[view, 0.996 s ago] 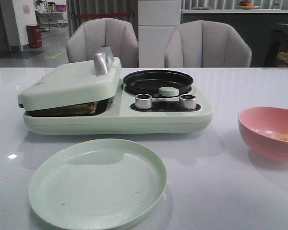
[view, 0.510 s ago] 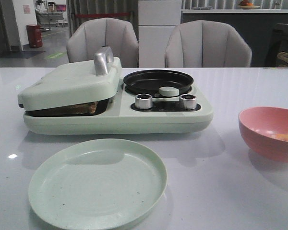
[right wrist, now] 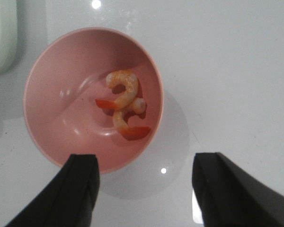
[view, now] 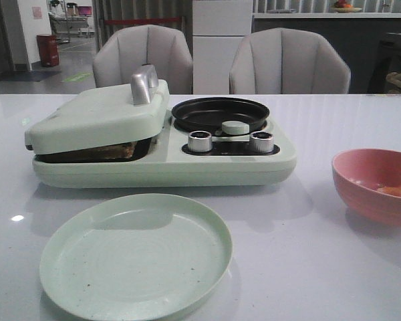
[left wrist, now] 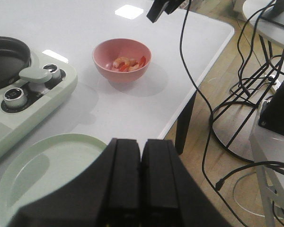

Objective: Make breakfast with bread and shrimp
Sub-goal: 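Grasp the pink bowl rim with the right gripper and lift it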

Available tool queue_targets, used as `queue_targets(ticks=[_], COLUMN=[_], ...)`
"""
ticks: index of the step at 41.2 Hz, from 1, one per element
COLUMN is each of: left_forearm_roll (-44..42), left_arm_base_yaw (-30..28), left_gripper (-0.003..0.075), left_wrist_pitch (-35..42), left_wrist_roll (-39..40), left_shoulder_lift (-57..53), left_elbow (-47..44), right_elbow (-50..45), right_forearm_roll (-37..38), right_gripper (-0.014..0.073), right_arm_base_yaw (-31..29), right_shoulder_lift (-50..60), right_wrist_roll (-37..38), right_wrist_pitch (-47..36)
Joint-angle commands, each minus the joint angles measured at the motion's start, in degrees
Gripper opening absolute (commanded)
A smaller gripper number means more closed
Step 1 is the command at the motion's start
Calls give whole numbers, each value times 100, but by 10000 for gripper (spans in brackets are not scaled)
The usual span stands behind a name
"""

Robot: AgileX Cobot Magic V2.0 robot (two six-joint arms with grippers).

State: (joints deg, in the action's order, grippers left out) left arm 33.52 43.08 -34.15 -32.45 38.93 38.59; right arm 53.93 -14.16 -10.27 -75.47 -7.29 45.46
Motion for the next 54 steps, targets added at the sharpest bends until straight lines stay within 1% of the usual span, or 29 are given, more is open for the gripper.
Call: queue_targets(ticks=[1, 5, 10, 18, 21, 26, 29, 31, 34, 42, 48, 54], left_forearm_roll=[143, 143, 143, 143, 143, 143, 143, 143, 143, 143, 143, 143], left_arm_base_yaw=[29, 29, 29, 29, 29, 29, 29, 29, 29, 29, 29, 29], left_gripper=[101, 101, 101, 101, 102, 101, 101, 102, 101, 101, 101, 102], left_wrist_pitch=[344, 322, 322, 299, 299, 290, 290, 290, 290, 290, 290, 290], left_wrist_roll=[-5, -5, -5, -5, -5, -5, -5, -5, -5, -5, -5, -5], left_shoulder_lift=[-1, -1, -1, -1, -1, -1, -1, -1, -1, -1, -1, -1], left_elbow=[158, 158, 158, 158, 158, 158, 158, 158, 158, 158, 158, 158], right_elbow=[356, 505, 682, 932, 963, 965, 965, 977, 984, 984, 1067, 1488], right_forearm_roll=[-436, -584, -599, -606, -606, -606, -606, -606, -606, -600, -600, -555], right_gripper=[519, 519, 519, 513, 464, 274, 185, 141, 99, 16, 15, 15], right_arm_base_yaw=[-150, -149, -149, -149, -149, -149, -149, -149, -149, -149, -112, 107], right_shoulder_lift=[-368, -850, -1398, -2043, -2165, -2254, -2261, -2261, -2249, -2106, -1636, -1035], right_wrist_roll=[-453, -573, -577, -596, -626, -724, -724, -724, -736, -839, -1012, -1046], right_wrist_pitch=[-322, -486, -701, -712, -707, -700, -712, -712, -700, -700, -703, -635])
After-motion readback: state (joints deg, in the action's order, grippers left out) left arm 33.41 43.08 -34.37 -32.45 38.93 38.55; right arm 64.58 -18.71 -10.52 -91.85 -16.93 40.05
